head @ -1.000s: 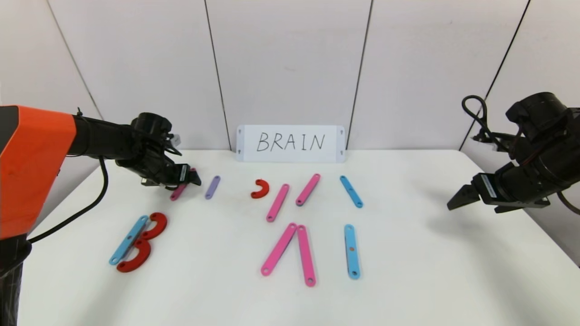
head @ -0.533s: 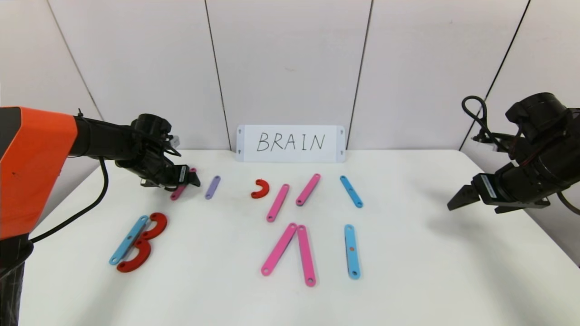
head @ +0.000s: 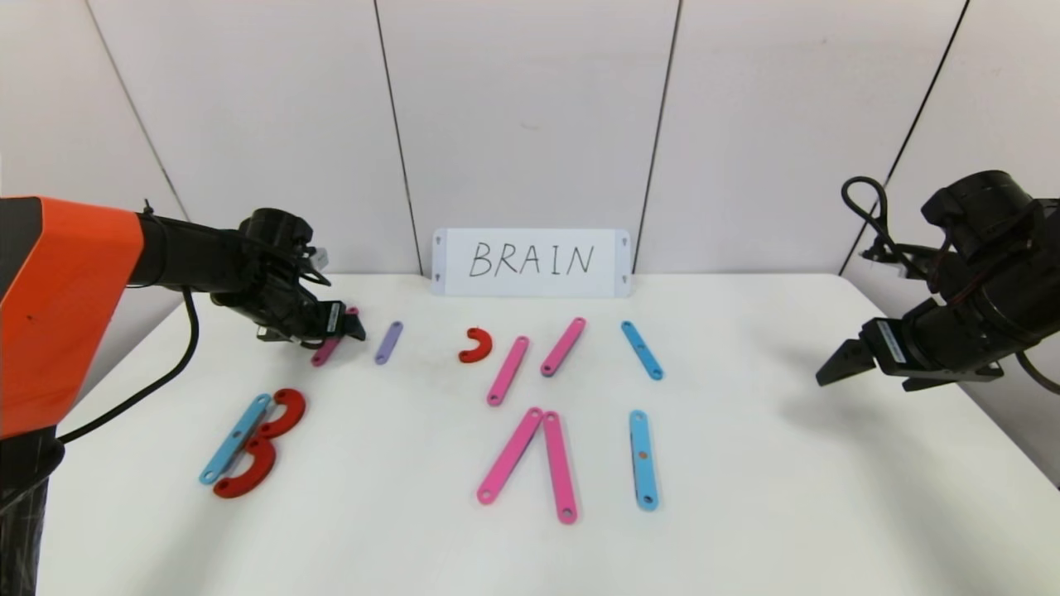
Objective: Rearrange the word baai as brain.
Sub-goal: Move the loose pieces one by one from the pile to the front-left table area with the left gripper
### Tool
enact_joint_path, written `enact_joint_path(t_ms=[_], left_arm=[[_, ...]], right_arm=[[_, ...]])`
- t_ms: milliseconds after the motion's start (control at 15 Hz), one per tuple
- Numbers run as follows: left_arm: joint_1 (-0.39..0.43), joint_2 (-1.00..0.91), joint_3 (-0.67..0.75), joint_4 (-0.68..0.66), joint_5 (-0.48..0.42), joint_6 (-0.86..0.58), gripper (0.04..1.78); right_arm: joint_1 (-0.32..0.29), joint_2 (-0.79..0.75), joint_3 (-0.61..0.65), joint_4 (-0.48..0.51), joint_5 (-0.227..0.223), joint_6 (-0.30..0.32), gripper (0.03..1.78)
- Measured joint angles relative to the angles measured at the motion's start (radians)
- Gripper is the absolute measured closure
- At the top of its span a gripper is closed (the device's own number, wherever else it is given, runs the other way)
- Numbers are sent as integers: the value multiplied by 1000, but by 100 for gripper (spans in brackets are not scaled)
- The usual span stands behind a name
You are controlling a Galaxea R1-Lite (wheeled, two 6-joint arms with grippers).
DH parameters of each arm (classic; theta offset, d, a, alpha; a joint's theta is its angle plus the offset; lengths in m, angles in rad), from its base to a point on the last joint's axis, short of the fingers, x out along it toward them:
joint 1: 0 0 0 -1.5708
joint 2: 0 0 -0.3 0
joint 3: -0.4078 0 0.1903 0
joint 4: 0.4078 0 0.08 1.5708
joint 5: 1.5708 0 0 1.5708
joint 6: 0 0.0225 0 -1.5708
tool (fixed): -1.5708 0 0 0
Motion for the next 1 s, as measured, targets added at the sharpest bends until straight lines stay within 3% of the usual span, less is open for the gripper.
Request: enact_joint_path(t_ms=[733, 1000], left_arm=[[5, 13, -8, -1, 2, 4, 9], [5, 15, -11, 1, 2, 4, 42]], right_arm=[[0, 0, 0, 0, 0, 0, 10], [0, 1, 0, 0, -1, 0, 10]])
